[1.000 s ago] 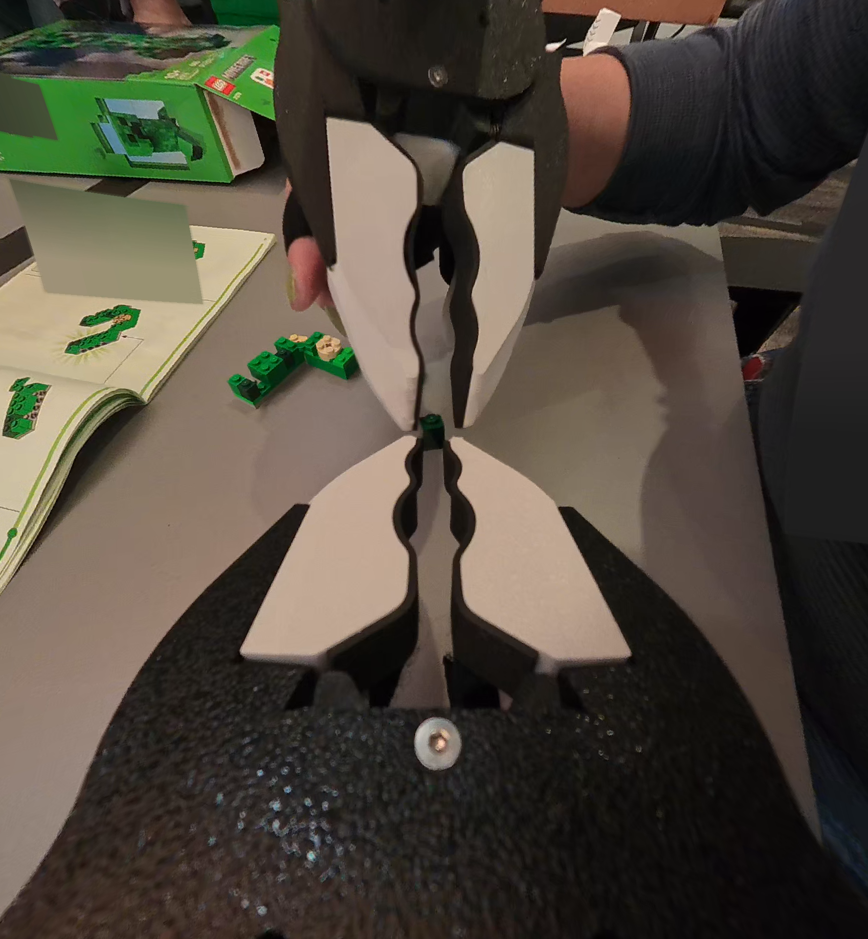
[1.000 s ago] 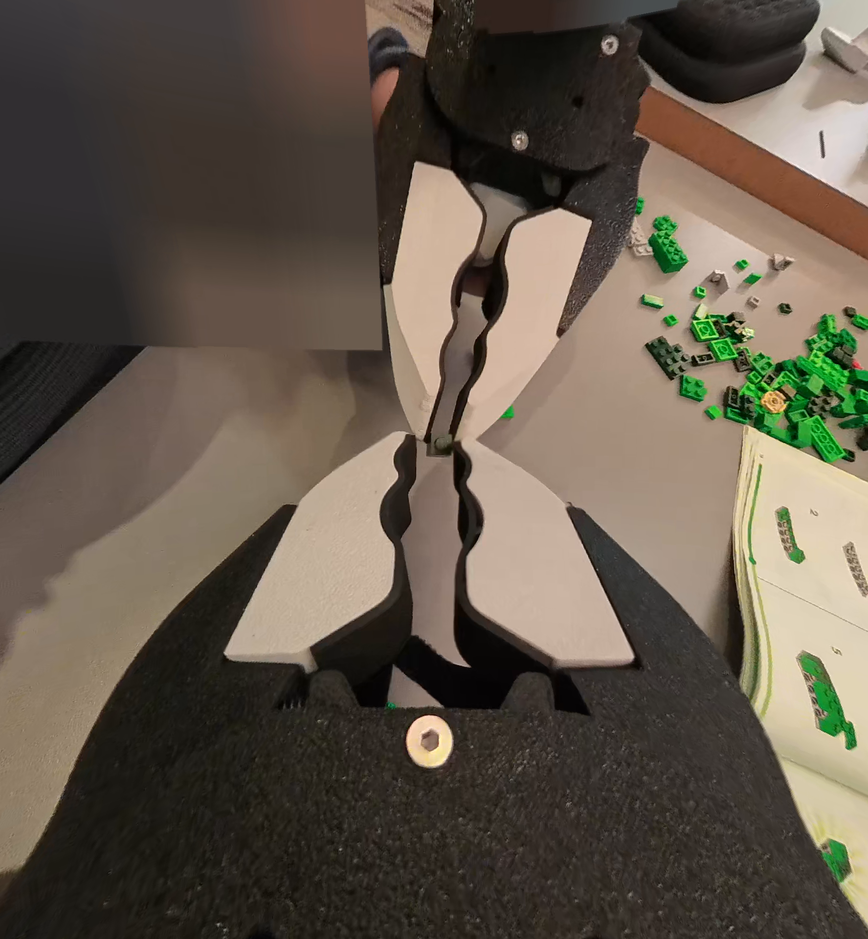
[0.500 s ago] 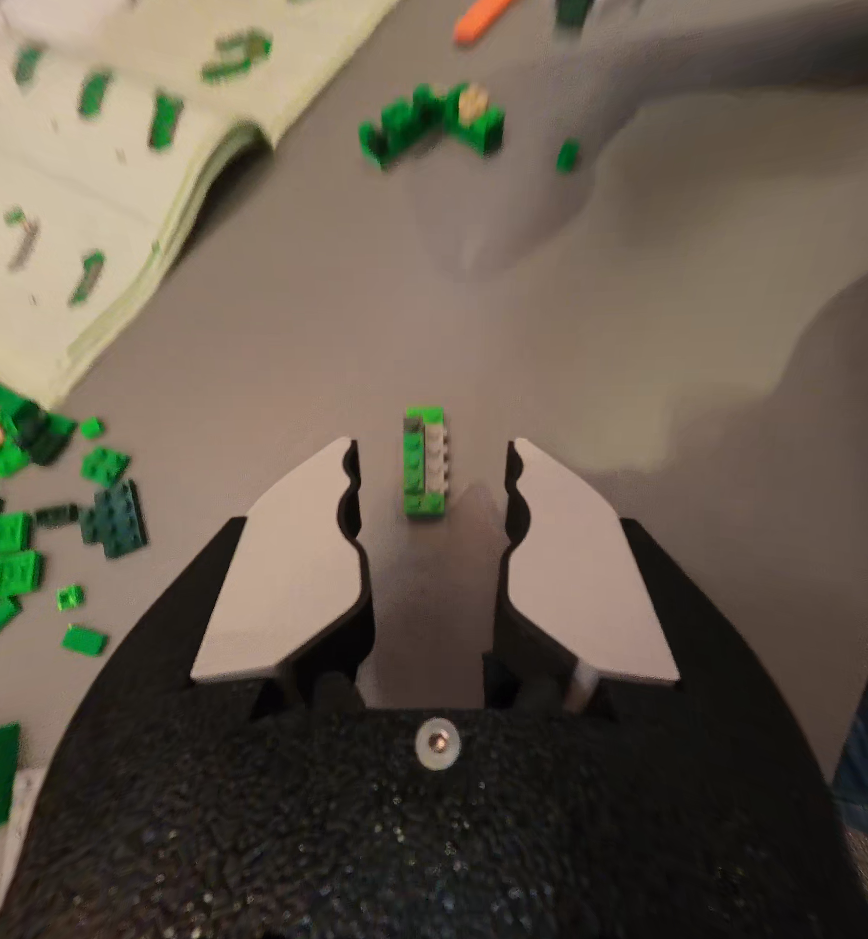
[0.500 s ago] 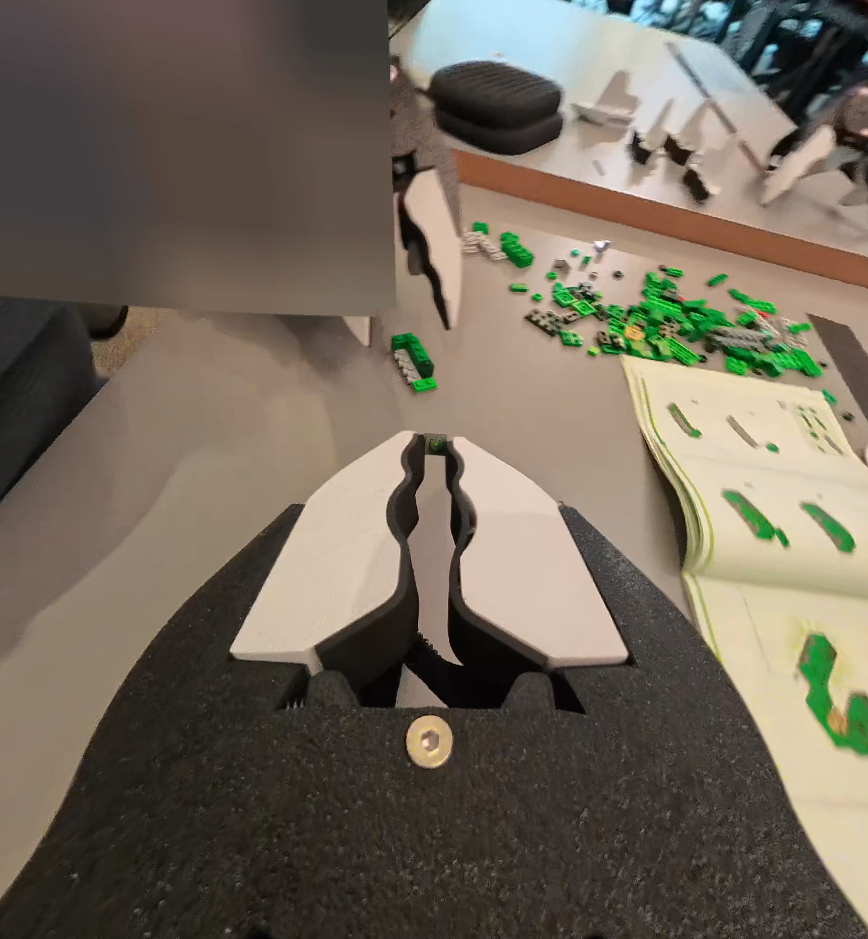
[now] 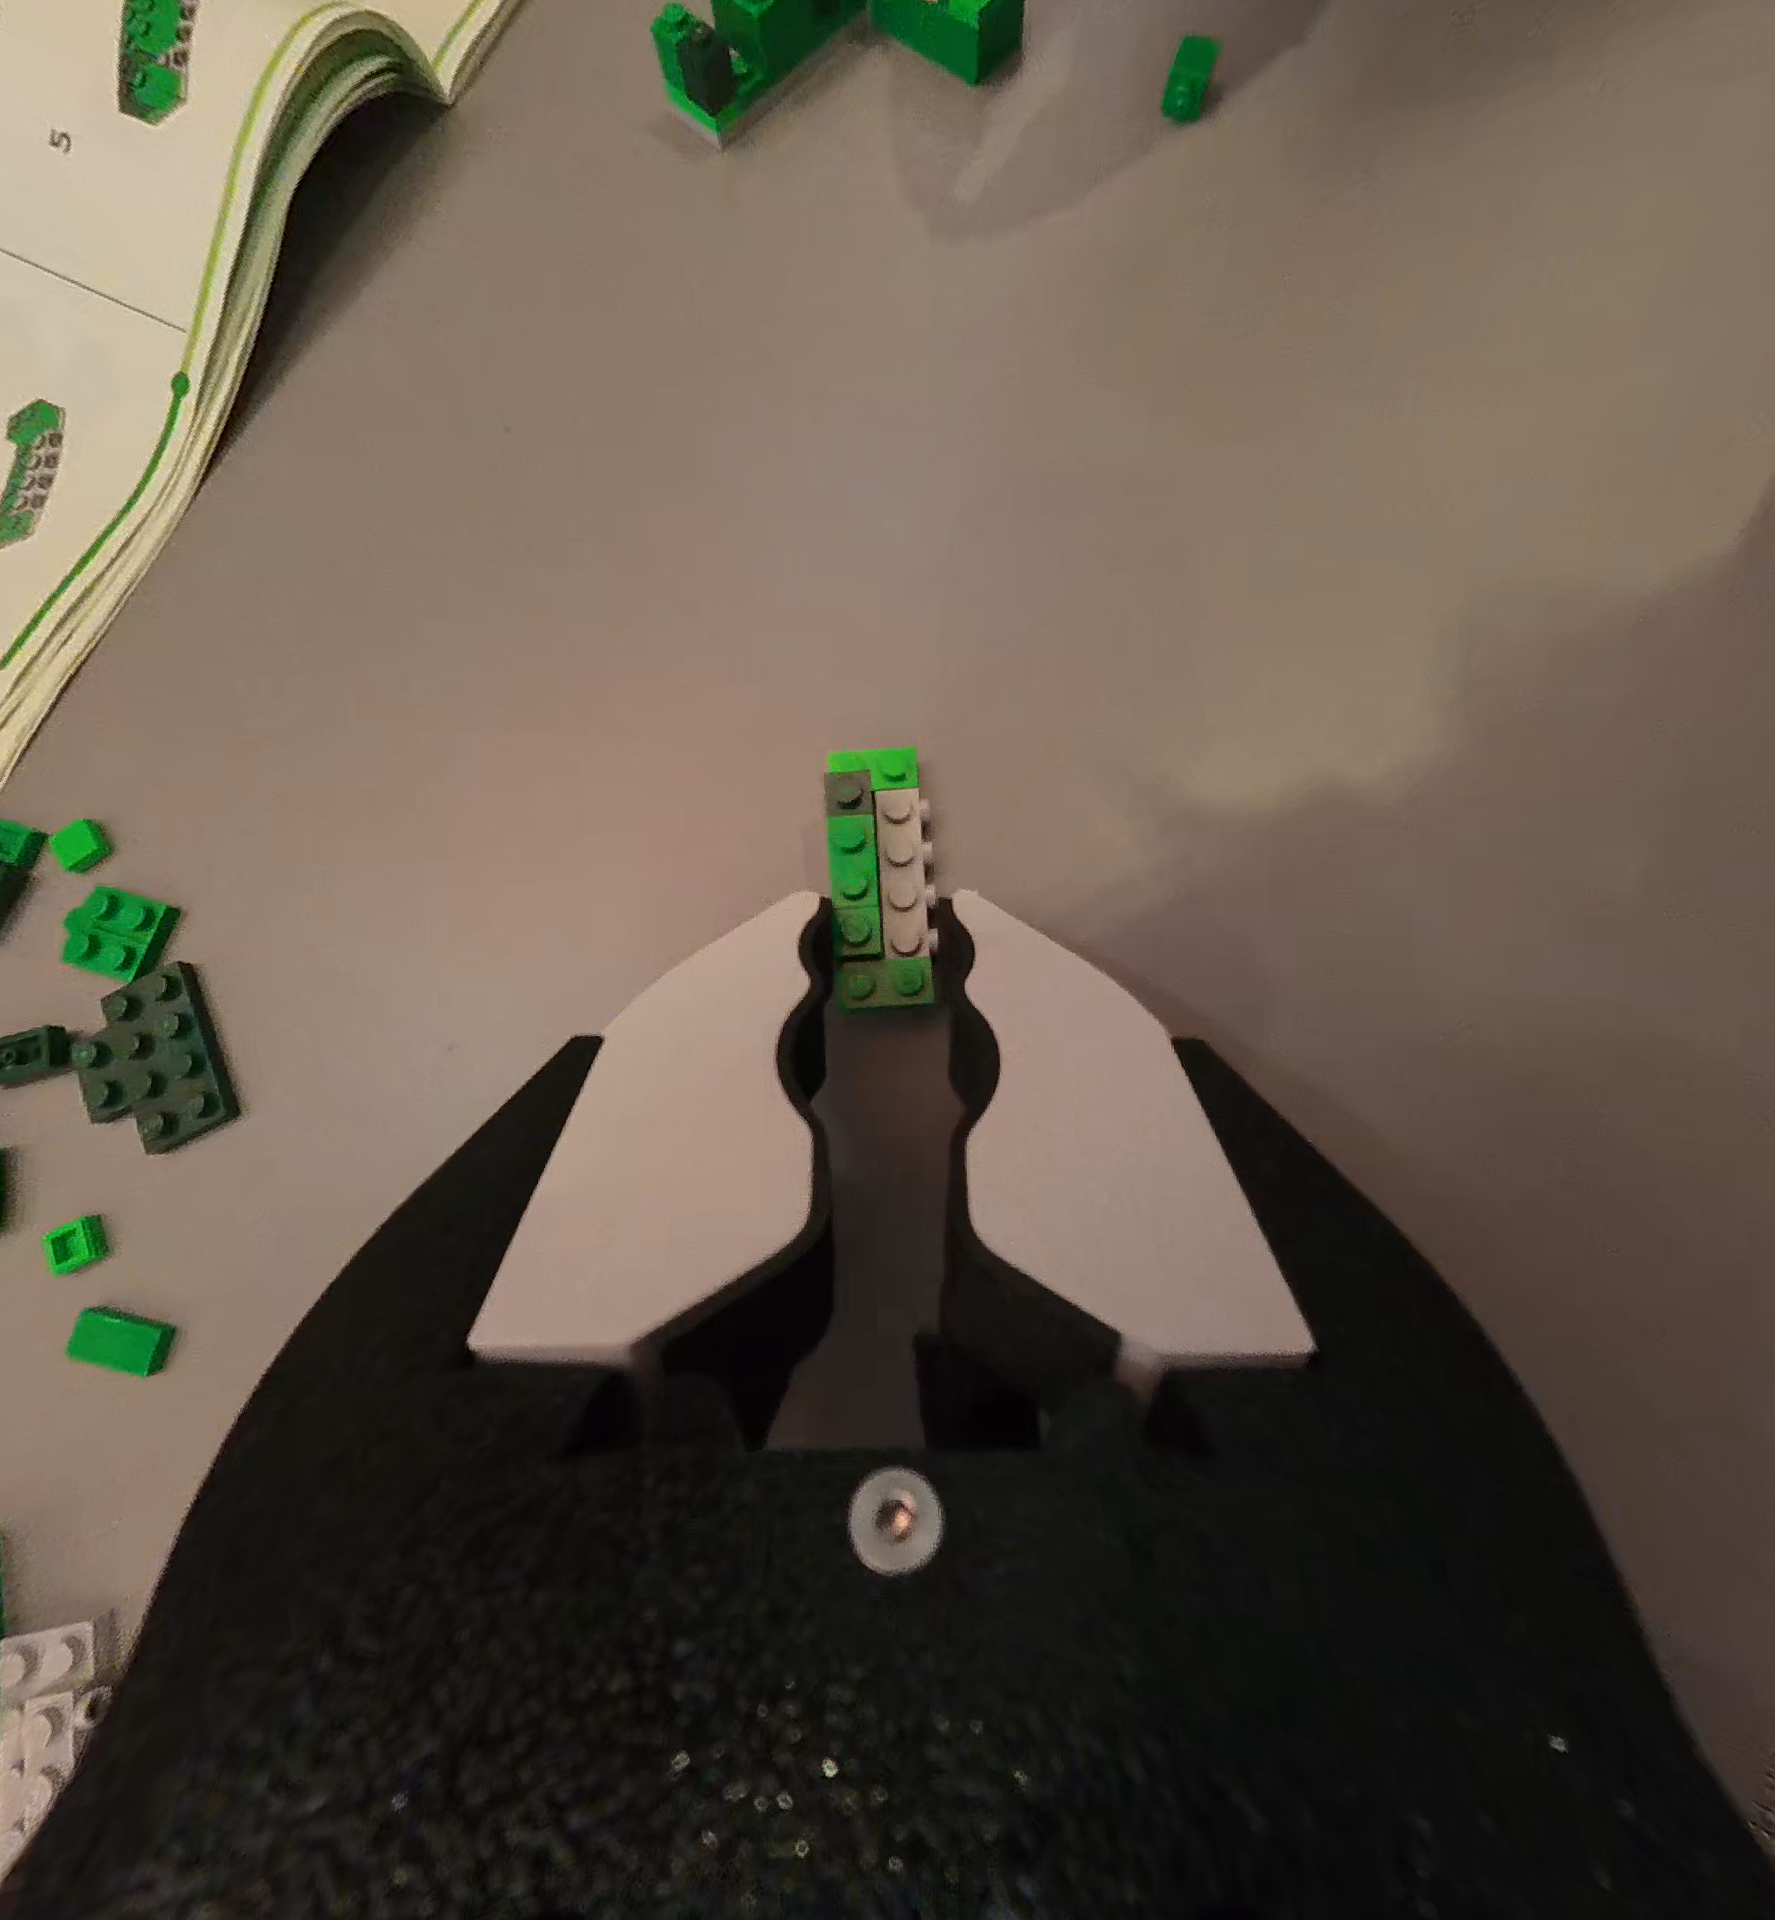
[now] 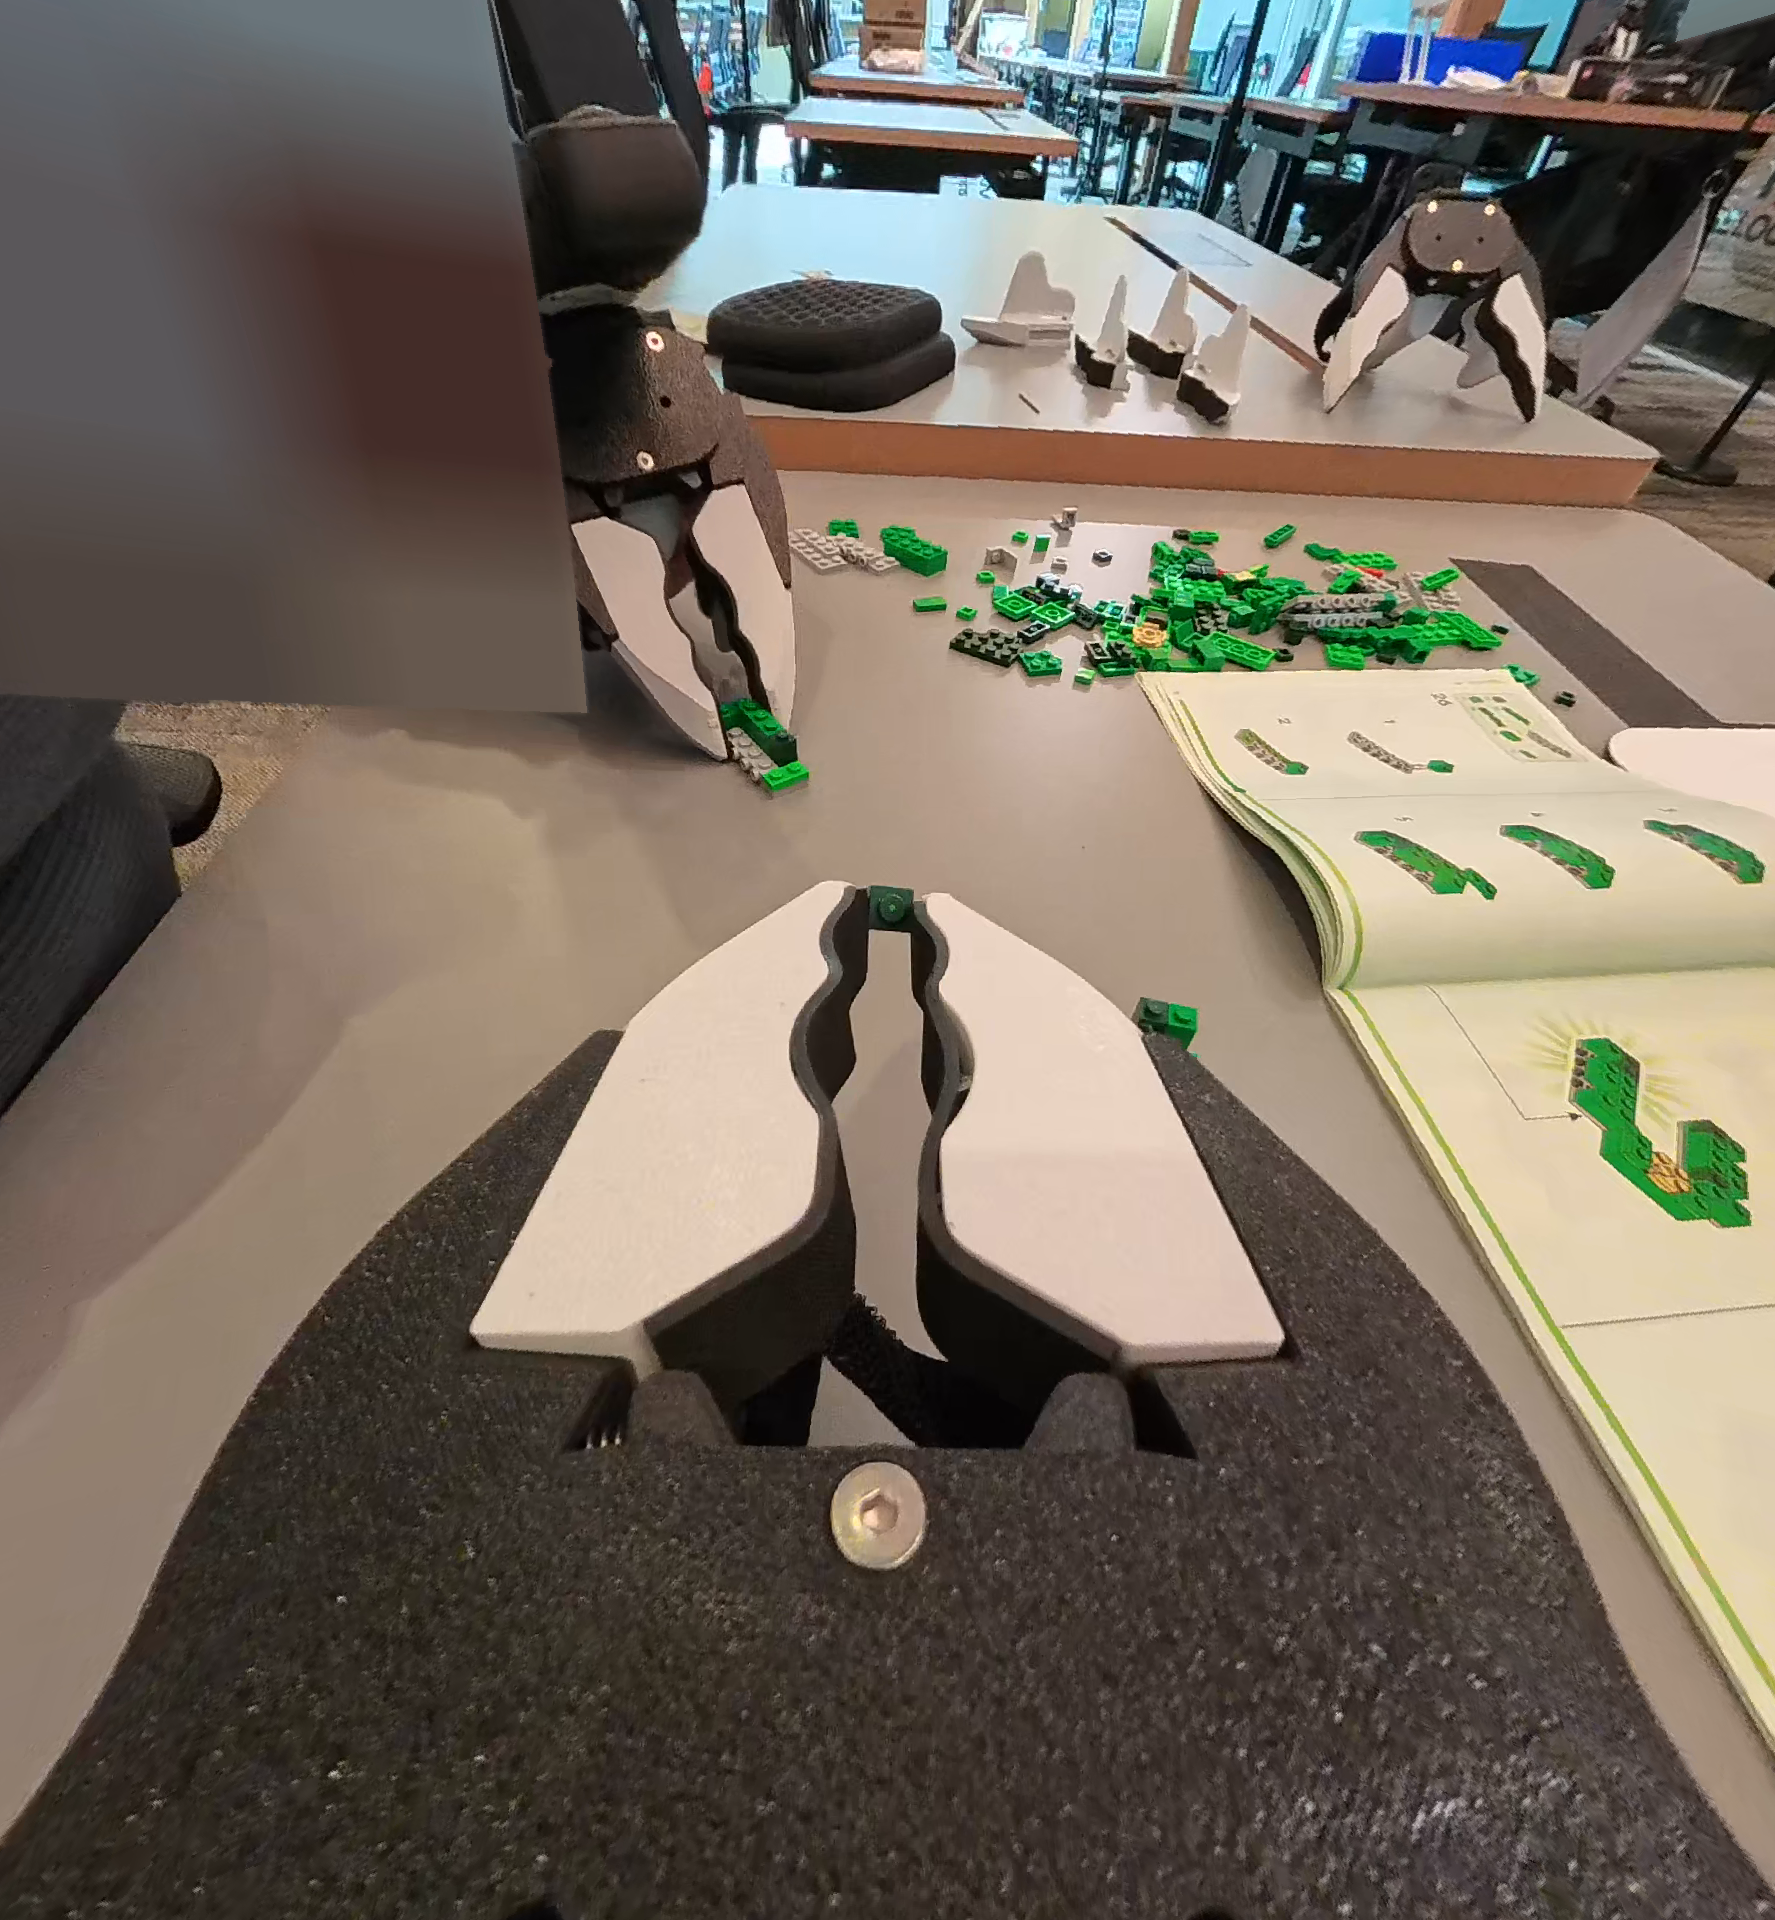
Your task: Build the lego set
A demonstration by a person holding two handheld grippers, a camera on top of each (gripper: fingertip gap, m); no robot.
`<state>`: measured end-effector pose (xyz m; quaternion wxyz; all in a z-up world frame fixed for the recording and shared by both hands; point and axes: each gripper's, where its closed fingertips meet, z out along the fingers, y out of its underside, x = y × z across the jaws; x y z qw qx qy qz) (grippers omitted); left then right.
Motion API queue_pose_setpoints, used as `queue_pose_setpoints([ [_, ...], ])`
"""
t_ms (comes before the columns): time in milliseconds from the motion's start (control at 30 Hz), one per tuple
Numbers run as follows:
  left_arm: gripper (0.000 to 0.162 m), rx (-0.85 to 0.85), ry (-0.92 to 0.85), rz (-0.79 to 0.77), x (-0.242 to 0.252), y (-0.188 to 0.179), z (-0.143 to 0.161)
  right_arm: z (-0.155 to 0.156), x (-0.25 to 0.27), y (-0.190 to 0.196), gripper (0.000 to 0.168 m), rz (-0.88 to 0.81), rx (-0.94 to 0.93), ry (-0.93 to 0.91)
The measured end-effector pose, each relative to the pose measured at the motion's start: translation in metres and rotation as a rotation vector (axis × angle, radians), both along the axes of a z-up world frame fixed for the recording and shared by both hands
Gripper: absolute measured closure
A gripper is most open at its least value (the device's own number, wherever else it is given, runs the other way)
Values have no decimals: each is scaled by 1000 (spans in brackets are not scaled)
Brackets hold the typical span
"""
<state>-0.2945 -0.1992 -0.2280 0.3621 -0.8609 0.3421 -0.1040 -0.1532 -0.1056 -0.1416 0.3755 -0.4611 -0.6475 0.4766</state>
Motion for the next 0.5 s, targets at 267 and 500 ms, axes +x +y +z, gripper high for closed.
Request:
queue_pose_setpoints([
  [267,145,76,51,-58,4,13,11,2,0,8,161,-26,12,6],
  [500,145,153,62,-228,12,77,100,27,-15,36,161,-91,85,5],
])
